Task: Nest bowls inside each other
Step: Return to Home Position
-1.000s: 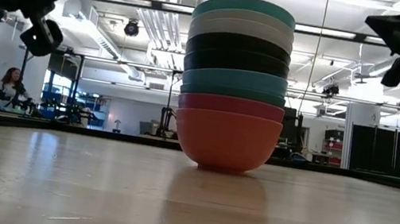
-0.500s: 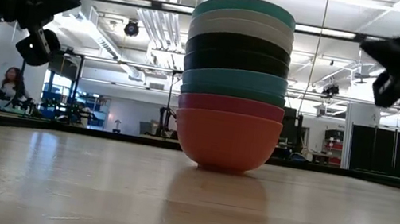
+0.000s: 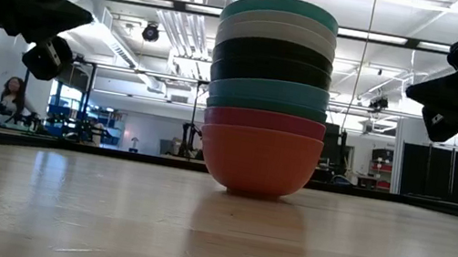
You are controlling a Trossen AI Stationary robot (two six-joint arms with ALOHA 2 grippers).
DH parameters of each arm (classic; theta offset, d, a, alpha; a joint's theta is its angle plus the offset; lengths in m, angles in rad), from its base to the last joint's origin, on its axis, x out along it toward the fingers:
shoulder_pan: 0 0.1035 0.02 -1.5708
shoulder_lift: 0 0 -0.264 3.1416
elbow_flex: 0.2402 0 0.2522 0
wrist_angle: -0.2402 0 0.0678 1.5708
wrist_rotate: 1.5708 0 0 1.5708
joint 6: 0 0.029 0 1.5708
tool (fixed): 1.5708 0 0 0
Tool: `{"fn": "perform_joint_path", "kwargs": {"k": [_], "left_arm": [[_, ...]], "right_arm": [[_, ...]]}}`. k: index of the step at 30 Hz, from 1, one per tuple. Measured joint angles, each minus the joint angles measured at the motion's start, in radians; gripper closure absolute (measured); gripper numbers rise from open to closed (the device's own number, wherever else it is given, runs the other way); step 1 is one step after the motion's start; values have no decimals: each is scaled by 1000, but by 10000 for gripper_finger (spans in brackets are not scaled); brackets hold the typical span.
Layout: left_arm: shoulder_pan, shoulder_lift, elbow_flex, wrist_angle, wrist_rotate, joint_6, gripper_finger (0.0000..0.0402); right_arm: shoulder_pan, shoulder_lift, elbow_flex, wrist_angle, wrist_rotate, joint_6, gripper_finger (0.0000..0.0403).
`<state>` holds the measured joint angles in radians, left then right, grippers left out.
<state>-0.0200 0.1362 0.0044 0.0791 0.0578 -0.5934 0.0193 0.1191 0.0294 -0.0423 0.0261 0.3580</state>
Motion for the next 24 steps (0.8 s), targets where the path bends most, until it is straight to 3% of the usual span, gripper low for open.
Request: {"fn": "perform_joint_path", "kwargs": {"k": [24], "left_arm": [[-1, 27, 0, 2, -5, -1, 402]], "right_arm": [[0, 26, 0, 1, 0, 0, 394]]}}
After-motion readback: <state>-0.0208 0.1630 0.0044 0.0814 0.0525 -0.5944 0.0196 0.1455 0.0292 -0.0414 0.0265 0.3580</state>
